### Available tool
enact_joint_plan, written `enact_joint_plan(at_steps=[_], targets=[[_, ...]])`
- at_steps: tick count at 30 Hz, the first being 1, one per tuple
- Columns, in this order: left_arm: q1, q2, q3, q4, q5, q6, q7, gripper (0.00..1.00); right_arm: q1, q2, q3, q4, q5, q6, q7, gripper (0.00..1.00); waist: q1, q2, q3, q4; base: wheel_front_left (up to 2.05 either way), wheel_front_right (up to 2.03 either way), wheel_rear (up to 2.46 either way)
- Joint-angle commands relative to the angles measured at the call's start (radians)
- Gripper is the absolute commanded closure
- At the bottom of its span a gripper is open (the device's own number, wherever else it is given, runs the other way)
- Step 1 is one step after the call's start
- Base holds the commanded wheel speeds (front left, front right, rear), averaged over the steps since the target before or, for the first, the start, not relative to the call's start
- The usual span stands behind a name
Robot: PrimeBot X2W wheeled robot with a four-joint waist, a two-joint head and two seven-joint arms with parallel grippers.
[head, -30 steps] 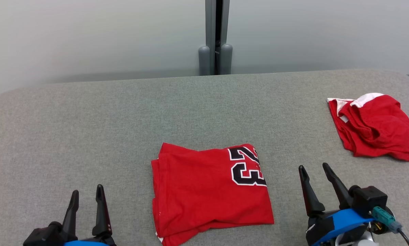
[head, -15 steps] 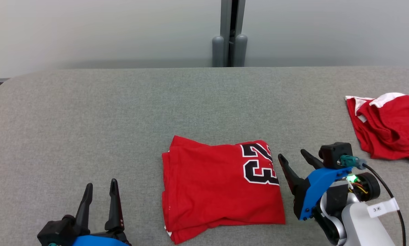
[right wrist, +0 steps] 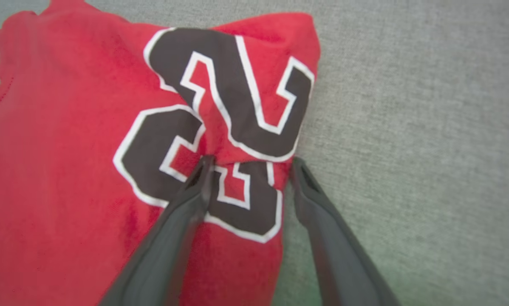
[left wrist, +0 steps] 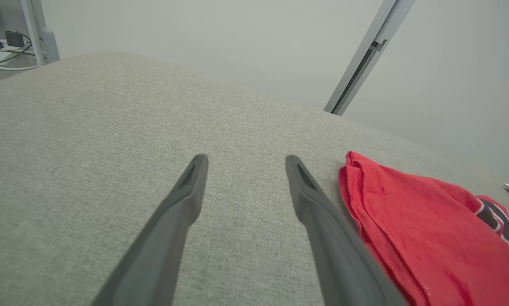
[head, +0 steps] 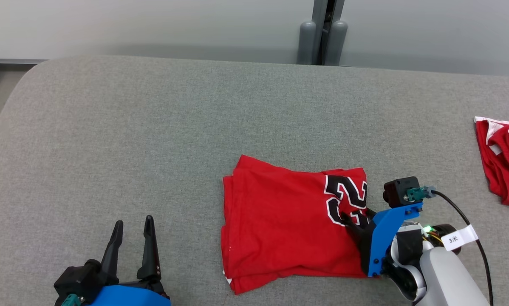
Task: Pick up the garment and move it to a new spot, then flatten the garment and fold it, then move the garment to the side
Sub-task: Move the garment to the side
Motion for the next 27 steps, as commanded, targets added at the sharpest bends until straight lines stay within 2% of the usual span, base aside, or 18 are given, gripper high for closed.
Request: enact_joint_plan(at_steps=[1, 2, 6, 12, 13, 14, 17, 18, 22, 27], targets=[[-0.015, -0.004, 0.009, 0.002, 0.007, -0.002, -0.004, 0.00, -0.012, 0.001, 0.013, 0.009, 0.012, 0.000, -0.016, 0.75, 0.0000, 0.0000, 0.003, 0.001, 0.00, 0.00, 0.00], [-0.015, -0.004, 0.010, 0.002, 0.009, -0.004, -0.004, 0.00, -0.020, 0.001, 0.015, 0.007, 0.011, 0.000, -0.033, 1.00, 0.0000, 0.0000, 0.003, -0.002, 0.00, 0.00, 0.00], [-0.013, -0.002, 0.010, -0.002, 0.019, -0.009, -0.004, 0.00, -0.043, -0.002, 0.013, 0.004, -0.011, 0.000, -0.083, 1.00, 0.0000, 0.0000, 0.003, -0.021, 0.00, 0.00, 0.00], [-0.032, 0.011, -0.002, -0.025, 0.041, -0.009, -0.003, 0.00, -0.084, -0.005, -0.068, -0.021, -0.066, 0.000, -0.148, 1.00, 0.0000, 0.0000, 0.035, -0.125, 0.00, 0.00, 0.00], [-0.032, 0.011, -0.002, -0.025, 0.041, -0.009, -0.003, 0.00, -0.084, -0.005, -0.068, -0.021, -0.066, 0.000, -0.148, 1.00, 0.0000, 0.0000, 0.035, -0.125, 0.00, 0.00, 0.00], [-0.039, 0.019, -0.005, -0.035, 0.048, -0.009, 0.003, 0.00, -0.090, -0.007, -0.094, -0.034, -0.076, 0.000, -0.161, 1.00, 0.0000, 0.0000, 0.052, -0.169, 0.00, 0.00, 0.00], [-0.052, 0.034, -0.006, -0.052, 0.057, -0.004, 0.014, 0.00, -0.098, -0.011, -0.127, -0.056, -0.083, 0.000, -0.172, 1.00, 0.0000, 0.0000, 0.081, -0.245, 0.00, 0.00, 0.00], [-0.052, 0.034, -0.006, -0.052, 0.057, -0.004, 0.014, 0.00, -0.098, -0.011, -0.127, -0.056, -0.083, 0.000, -0.172, 1.00, 0.0000, 0.0000, 0.081, -0.245, 0.00, 0.00, 0.00], [-0.072, 0.059, -0.010, -0.078, 0.071, -0.004, 0.040, 0.00, -0.102, -0.008, -0.161, -0.074, -0.080, 0.000, -0.194, 1.00, 0.0000, 0.0000, 0.117, -0.340, 0.00, 0.00, 0.00], [-0.097, 0.080, -0.024, -0.107, 0.084, -0.004, 0.076, 0.00, -0.108, -0.003, -0.187, -0.076, -0.064, 0.000, -0.223, 1.00, 0.0000, 0.0000, 0.146, -0.418, 0.00, 0.00, 0.00]])
